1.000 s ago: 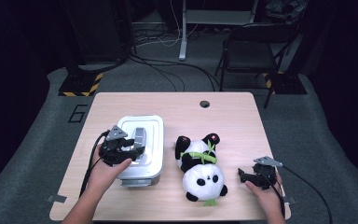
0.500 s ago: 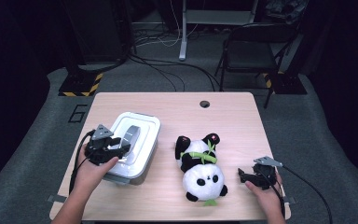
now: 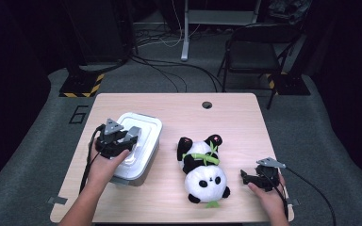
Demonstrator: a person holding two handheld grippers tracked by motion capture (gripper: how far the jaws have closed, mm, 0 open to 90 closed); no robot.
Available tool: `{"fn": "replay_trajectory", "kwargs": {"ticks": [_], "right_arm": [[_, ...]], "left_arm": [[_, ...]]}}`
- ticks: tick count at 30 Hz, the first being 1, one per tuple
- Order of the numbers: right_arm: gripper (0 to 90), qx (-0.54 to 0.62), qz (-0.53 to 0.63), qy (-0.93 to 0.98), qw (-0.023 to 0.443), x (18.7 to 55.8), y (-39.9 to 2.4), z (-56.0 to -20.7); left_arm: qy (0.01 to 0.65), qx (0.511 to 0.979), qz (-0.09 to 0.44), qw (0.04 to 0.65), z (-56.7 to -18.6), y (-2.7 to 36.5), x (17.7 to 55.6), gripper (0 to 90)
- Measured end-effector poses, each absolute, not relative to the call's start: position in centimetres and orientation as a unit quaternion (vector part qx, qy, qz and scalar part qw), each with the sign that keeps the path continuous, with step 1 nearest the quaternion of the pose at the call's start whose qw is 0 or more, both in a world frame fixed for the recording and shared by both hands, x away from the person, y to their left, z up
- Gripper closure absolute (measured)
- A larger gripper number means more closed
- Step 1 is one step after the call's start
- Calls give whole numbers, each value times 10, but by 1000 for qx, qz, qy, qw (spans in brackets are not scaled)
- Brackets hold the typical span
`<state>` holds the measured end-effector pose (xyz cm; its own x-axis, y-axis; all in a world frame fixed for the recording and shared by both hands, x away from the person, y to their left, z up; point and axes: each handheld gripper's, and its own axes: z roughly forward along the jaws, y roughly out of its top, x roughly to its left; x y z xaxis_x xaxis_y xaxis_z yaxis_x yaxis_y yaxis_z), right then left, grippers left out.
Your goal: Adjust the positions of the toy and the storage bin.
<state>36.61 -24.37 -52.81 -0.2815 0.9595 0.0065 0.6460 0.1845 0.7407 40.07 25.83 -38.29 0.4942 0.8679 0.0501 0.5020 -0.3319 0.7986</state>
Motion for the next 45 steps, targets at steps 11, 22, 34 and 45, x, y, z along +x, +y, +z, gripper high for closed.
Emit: {"fn": "replay_trajectory", "kwargs": {"ticks": [11,22,34,45], "right_arm": [[125,547,327,733,239,366,-244,-528],[124,547,327,733,239,366,-244,-528],[124,546,327,734,238,367,-244,-528],[124,545,327,735,238,367,-244,-528]], "left_arm": [[429,789,227,376,-387,259,403,628],[401,805,189,393,-385,246,398,669],[417,795,155,413,-387,235,412,671],[409,797,160,415,-388,213,419,671]]}}
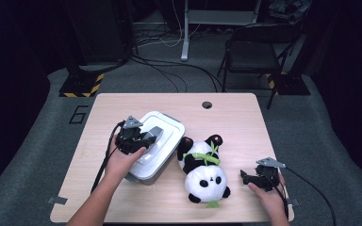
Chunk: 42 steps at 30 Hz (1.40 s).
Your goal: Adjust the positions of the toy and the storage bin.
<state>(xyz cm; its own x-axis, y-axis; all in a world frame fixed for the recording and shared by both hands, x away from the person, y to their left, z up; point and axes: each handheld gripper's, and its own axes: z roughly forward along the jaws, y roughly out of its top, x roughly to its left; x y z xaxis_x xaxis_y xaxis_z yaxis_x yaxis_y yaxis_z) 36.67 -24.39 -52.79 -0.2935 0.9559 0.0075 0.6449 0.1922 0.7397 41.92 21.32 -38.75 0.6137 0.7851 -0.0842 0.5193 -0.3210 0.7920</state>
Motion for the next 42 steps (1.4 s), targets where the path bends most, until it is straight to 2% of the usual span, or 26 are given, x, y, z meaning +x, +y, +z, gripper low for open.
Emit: {"fn": "replay_trajectory", "kwargs": {"ticks": [25,42], "right_arm": [[124,544,328,735,237,367,-244,-528],[124,544,327,735,237,367,-244,-528]], "left_arm": [[417,794,186,401,-384,212,417,670],[423,790,182,404,-380,217,417,670]]}}
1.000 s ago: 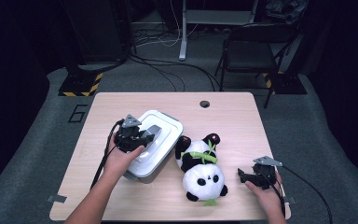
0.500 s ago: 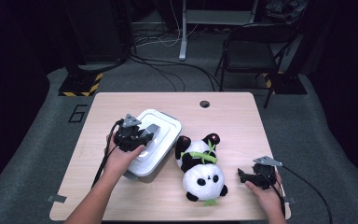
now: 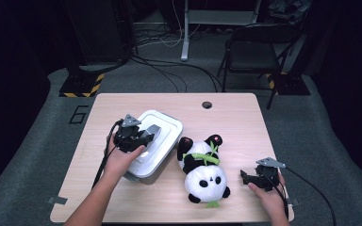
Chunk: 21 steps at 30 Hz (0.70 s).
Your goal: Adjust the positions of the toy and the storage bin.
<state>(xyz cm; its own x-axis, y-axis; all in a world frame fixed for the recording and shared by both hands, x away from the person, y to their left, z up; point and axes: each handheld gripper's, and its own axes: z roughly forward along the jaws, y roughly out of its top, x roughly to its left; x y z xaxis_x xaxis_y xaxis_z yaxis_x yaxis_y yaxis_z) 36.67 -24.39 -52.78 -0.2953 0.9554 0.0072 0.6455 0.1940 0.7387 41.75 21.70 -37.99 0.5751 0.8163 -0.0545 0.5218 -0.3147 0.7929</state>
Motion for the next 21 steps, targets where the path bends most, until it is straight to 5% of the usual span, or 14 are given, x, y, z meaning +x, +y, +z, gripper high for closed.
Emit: {"fn": "replay_trajectory", "kwargs": {"ticks": [21], "right_arm": [[124,544,327,735,237,367,-244,-528]], "left_arm": [[446,772,208,402,-367,250,413,670]]}}
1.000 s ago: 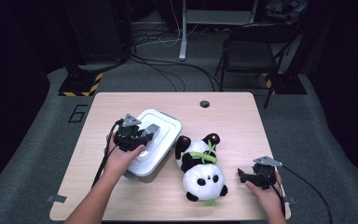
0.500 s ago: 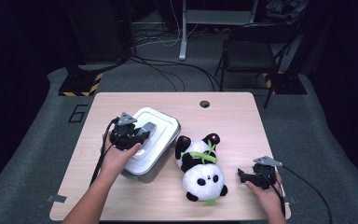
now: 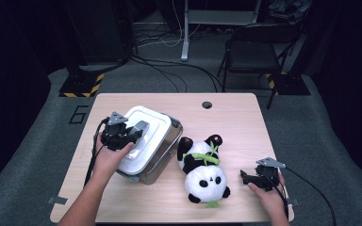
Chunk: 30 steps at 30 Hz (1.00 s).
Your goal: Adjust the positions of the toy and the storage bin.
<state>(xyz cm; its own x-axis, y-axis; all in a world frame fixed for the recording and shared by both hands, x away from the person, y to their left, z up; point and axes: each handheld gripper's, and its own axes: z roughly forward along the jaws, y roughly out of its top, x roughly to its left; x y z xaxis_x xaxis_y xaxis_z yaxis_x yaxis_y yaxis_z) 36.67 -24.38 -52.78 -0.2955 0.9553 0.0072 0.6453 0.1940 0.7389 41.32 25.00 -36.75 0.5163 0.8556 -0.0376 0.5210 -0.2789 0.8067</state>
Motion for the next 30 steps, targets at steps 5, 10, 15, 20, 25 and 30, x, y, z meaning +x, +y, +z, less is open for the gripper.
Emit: {"fn": "replay_trajectory", "kwargs": {"ticks": [5,10,15,20,25,30], "right_arm": [[125,544,327,735,237,367,-244,-528],[125,544,327,735,237,367,-244,-528],[125,544,327,735,238,367,-244,-528],[127,543,327,736,237,366,-244,-528],[127,543,327,736,238,366,-244,-528],[127,543,327,736,238,366,-244,-528]], "left_arm": [[461,760,208,408,-368,262,414,670],[474,750,209,412,-370,278,416,671],[483,741,212,415,-370,290,412,670],[494,731,220,417,-369,304,409,670],[506,721,226,416,-369,322,404,670],[516,714,231,414,-370,337,400,670]]}}
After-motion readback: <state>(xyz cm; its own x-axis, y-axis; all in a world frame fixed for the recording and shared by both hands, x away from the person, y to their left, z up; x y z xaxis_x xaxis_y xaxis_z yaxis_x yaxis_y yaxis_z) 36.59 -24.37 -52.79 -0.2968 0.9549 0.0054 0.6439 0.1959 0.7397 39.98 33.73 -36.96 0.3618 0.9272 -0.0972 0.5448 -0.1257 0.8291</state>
